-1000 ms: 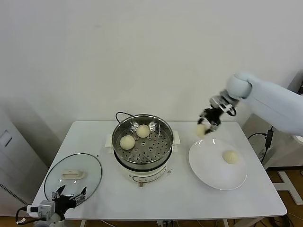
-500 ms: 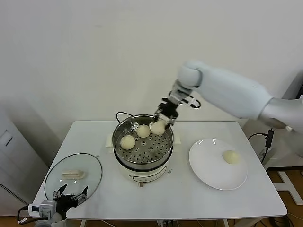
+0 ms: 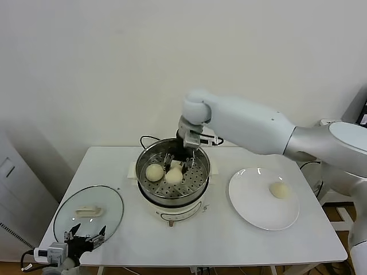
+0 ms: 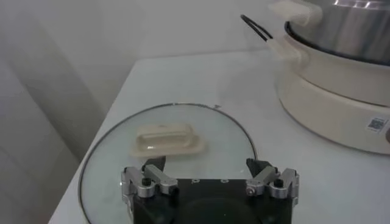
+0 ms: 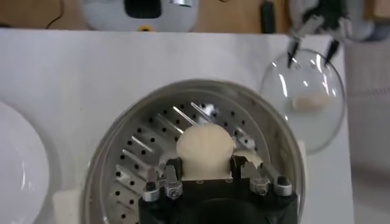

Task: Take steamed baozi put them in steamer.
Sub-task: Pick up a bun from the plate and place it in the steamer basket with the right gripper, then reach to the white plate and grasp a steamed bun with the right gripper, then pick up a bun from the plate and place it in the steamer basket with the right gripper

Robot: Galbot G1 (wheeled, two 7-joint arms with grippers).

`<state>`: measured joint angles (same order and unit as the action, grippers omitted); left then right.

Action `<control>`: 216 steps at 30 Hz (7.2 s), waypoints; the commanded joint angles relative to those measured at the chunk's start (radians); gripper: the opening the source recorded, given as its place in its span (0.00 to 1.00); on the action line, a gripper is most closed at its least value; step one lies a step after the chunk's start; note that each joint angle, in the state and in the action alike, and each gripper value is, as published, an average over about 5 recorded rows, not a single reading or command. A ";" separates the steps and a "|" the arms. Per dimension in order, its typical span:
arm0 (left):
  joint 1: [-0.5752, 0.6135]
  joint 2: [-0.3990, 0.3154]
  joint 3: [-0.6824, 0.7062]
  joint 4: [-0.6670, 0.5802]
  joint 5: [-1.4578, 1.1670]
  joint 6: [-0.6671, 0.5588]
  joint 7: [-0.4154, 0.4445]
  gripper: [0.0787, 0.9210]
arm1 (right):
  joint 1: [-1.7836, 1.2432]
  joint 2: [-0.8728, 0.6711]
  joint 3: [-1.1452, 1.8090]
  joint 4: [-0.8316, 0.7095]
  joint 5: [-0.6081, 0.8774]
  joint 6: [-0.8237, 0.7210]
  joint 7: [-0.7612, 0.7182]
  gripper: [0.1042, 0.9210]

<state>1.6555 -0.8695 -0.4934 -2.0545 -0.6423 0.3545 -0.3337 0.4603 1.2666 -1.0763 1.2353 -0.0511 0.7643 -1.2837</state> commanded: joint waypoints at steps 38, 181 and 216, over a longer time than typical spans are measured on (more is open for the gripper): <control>0.010 0.008 -0.019 0.002 0.001 -0.007 0.001 0.88 | 0.101 -0.160 0.118 -0.156 -0.006 -0.208 -0.071 0.88; 0.029 -0.008 0.004 -0.043 0.023 0.001 -0.006 0.88 | 0.338 -0.133 -0.513 0.083 0.996 -1.268 0.498 0.43; 0.056 -0.022 -0.018 -0.044 0.024 -0.005 -0.006 0.88 | 0.157 -0.078 -0.455 0.010 0.923 -1.319 0.591 0.66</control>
<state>1.7060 -0.8896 -0.5094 -2.0995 -0.6196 0.3512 -0.3401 0.6320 1.1847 -1.5431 1.2474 0.8735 -0.5498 -0.7027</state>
